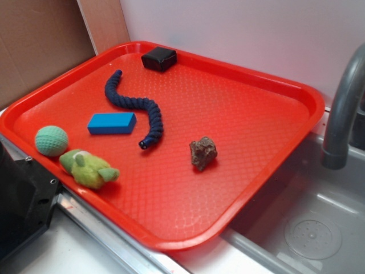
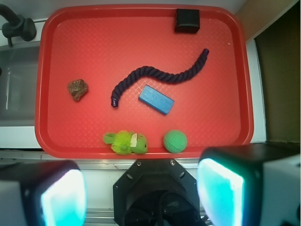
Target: Grab the rock.
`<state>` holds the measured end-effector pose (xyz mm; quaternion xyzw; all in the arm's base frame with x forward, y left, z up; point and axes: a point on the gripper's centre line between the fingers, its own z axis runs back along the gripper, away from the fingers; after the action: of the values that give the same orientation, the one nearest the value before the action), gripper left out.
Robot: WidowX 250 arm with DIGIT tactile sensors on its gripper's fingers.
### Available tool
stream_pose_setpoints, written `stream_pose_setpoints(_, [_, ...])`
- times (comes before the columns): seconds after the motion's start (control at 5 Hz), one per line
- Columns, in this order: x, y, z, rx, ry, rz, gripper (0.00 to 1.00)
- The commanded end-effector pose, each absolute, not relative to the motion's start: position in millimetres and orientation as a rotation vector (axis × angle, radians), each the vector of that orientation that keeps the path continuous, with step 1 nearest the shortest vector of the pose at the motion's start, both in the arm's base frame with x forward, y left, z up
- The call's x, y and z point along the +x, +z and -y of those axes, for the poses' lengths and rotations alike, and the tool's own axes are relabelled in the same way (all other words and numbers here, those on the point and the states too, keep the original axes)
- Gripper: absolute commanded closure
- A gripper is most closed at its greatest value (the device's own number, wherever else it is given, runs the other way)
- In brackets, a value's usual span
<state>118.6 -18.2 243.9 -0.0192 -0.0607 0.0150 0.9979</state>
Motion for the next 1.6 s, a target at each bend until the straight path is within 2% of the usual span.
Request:
stream_pose_setpoints(0.0, [119,244,18,-0.038,0.03,0.122,0.0])
stream_pose_setpoints(0.2, [156,197,29,0.043,0.183,0.133,0.0])
stream_pose_setpoints(0.4, [186,156,54,-0.059,0.402,0.104,0.0])
stream_pose_setpoints(0.6, [198,127,74,-0.162,0.541,0.05,0.0])
stream_pose_setpoints(0.8, [215,84,73,-0.089,0.591,0.017,0.0])
stream_pose_setpoints(1.0, [215,64,88,-0.018,0.547,-0.017,0.0])
stream_pose_setpoints(1.2, [220,51,113,-0.091,0.515,-0.009,0.0])
stream_pose_setpoints(1.4, [221,54,111,-0.149,0.531,-0.042,0.0])
